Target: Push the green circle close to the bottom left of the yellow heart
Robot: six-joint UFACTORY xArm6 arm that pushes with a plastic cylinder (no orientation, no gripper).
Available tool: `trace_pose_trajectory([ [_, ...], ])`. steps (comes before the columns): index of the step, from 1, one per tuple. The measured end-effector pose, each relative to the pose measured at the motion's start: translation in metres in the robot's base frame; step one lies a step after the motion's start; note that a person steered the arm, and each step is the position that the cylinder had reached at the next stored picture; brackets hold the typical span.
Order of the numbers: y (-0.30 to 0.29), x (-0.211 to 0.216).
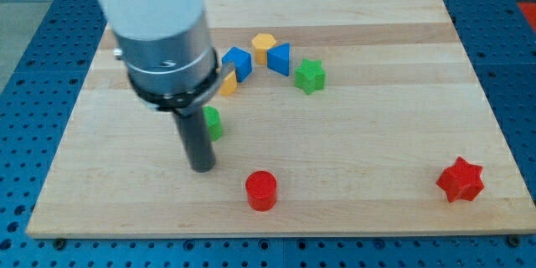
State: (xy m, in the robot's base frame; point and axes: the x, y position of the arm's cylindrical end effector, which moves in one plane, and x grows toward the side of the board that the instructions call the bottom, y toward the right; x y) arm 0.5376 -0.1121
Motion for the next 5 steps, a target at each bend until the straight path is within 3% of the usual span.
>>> trace_pose_trajectory([
  [2,0.002,-0.003],
  [5,0.009,-0.051],
])
